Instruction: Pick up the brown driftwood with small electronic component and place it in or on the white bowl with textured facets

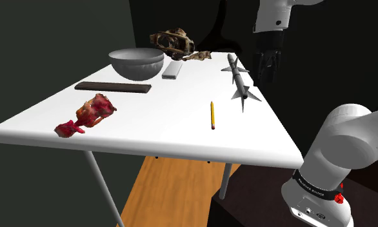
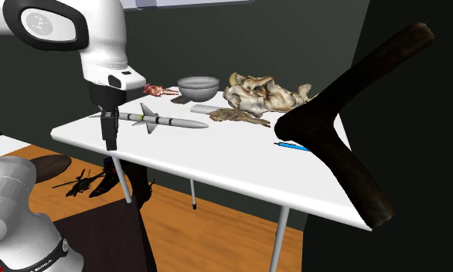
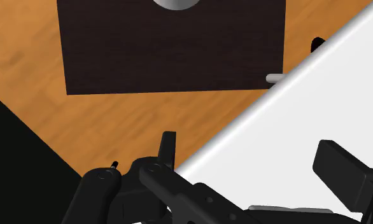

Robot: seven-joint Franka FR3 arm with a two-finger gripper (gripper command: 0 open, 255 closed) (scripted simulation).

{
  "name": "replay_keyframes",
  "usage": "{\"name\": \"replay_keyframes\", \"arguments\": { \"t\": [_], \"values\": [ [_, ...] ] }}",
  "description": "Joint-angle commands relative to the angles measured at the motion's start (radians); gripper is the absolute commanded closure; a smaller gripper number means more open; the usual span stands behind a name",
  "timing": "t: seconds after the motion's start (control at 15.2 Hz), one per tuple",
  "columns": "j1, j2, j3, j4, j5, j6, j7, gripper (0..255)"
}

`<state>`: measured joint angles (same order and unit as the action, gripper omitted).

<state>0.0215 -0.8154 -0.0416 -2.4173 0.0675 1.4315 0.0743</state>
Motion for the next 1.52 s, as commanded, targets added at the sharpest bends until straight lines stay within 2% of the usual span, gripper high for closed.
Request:
{"name": "replay_keyframes", "arguments": {
  "t": [0.0,0.73,1.45],
  "values": [
    [0.0,0.0,0.0,0.0,0.0,0.0,0.0,0],
    [-0.031,0.286,-0.076,0.185,0.163,0.283,0.074,0],
    [-0.044,0.55,-0.178,0.43,0.372,0.466,0.091,0]
  ]
}}
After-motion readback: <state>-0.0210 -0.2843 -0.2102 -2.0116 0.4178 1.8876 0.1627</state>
